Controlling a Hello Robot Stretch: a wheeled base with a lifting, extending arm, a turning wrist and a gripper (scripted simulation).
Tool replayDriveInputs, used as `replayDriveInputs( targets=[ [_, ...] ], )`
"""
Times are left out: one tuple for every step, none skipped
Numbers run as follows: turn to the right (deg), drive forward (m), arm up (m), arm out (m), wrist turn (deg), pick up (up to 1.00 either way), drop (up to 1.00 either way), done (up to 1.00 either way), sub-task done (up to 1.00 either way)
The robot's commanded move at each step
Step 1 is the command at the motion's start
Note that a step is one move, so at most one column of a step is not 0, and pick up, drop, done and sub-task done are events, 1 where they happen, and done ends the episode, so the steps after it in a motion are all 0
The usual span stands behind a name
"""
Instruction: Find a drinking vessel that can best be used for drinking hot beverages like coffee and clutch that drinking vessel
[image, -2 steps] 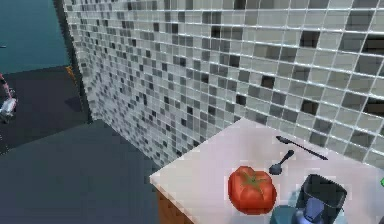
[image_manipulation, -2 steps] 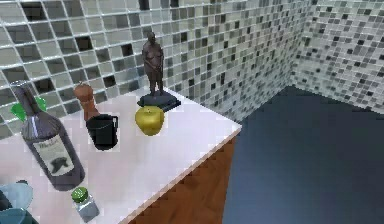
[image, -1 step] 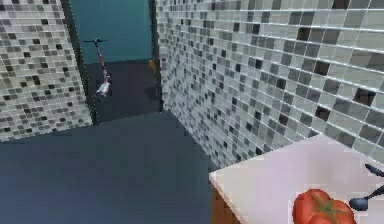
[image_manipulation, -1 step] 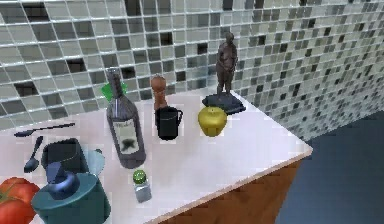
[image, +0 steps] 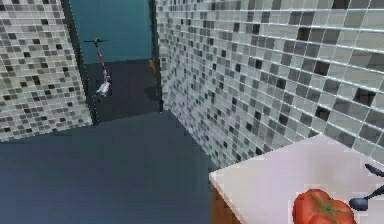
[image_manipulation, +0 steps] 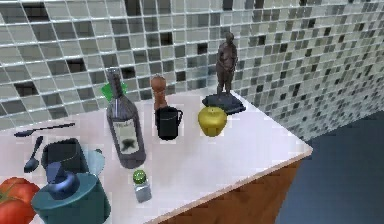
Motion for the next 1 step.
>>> replayDriveInputs(
  targets=[
    [0.0, 0.0, 0.38, 0.0, 0.0, 0.0, 0.0, 0.0, 0.0]
  ],
)
